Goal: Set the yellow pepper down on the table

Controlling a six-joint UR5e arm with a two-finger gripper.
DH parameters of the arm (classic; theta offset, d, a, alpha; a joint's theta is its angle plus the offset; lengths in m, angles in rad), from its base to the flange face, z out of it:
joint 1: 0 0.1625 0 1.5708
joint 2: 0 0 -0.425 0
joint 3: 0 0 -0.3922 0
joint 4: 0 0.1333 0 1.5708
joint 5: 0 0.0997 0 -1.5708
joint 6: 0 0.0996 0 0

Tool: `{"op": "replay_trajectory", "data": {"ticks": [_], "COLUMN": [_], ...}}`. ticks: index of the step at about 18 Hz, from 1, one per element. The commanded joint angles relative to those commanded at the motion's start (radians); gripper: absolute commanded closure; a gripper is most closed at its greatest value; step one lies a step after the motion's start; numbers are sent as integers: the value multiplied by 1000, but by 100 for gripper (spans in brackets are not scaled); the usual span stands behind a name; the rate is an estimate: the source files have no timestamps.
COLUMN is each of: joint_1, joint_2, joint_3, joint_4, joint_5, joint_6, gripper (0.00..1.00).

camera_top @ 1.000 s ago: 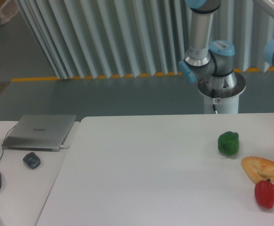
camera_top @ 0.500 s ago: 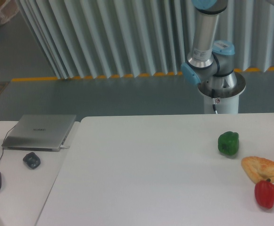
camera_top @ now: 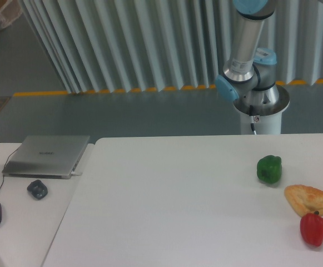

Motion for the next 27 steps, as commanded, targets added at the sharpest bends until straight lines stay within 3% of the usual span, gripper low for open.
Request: {"op": "replay_trajectory", "data": {"ticks": [3,8,10,12,14,15,18,22,27], "joint_1": [3,-12,-20,-23,-19,23,54,57,58], "joint_2": [8,-21,-6,-6,-26,-44,-89,-146,-182], "joint_3": [3,11,-9,-11,0,11,63,58,69], "joint_4": [3,51,60,66,71,72,78,179,183], "joint_5": [5,-18,-66,-20,-12,-24,-123,-144,-163], "joint_6": [93,-173,-151,-154,-166,-180,-270,-356,-364], "gripper": [0,0,0,0,0,0,0,0,0]}}
